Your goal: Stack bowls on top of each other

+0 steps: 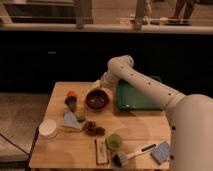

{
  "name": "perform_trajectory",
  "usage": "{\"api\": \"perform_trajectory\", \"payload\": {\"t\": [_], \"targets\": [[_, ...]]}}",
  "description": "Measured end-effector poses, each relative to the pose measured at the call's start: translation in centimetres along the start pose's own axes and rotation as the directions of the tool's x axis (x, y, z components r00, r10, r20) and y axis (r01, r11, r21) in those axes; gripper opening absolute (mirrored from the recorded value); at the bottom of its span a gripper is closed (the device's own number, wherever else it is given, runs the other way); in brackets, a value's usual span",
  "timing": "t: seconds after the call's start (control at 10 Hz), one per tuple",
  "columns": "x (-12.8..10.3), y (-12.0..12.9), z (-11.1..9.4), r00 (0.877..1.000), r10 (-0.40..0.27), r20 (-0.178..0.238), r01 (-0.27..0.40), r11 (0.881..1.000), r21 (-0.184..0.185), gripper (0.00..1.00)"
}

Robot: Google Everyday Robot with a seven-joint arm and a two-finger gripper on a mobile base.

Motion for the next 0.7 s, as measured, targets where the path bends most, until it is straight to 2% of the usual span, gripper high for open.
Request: {"api": "perform_trajectory", "payload": {"t": [0.7], "targets": [[0.9, -1.2, -1.1, 0.994, 0.039, -0.100, -0.041, 0.999, -0.018, 0.80]]}}
